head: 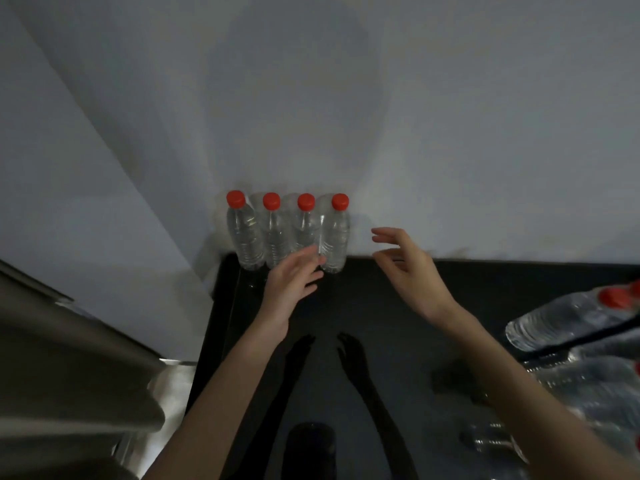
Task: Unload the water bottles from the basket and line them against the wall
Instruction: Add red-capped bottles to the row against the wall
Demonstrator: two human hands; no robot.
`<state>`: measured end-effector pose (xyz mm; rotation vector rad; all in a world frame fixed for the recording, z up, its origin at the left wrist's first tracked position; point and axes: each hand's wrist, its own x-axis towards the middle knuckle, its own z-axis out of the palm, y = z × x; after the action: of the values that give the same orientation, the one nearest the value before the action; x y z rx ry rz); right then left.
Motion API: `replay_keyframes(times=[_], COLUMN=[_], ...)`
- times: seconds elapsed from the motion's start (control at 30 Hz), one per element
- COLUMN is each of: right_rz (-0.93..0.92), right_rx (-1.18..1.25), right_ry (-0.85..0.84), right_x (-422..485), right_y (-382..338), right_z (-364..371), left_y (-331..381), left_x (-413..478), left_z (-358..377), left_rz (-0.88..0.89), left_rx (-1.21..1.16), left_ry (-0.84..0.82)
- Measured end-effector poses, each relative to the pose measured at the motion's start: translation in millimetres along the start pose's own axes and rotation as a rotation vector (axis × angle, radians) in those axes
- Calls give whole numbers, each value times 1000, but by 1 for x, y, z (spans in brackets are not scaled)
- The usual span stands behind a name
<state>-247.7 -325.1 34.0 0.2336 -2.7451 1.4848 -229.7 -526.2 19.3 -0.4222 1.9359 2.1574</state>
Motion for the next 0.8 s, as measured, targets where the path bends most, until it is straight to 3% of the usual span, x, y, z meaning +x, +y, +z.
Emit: replay_keyframes(times=[0.27,0.57,0.8], right_rz=[-112,-34,22], right_rx=[-270,-445,-468], right_ry=[192,371,321], right_x=[-92,-171,-199], right_y=[-14,28,92], right_z=[-78,-179,-244], left_y=[22,-2,-40], left_x=[-60,-94,-119], left_z=[54,165,256], left_rz=[330,369,305], left_rx=[349,493,537], left_ry=[-201,-429,-507])
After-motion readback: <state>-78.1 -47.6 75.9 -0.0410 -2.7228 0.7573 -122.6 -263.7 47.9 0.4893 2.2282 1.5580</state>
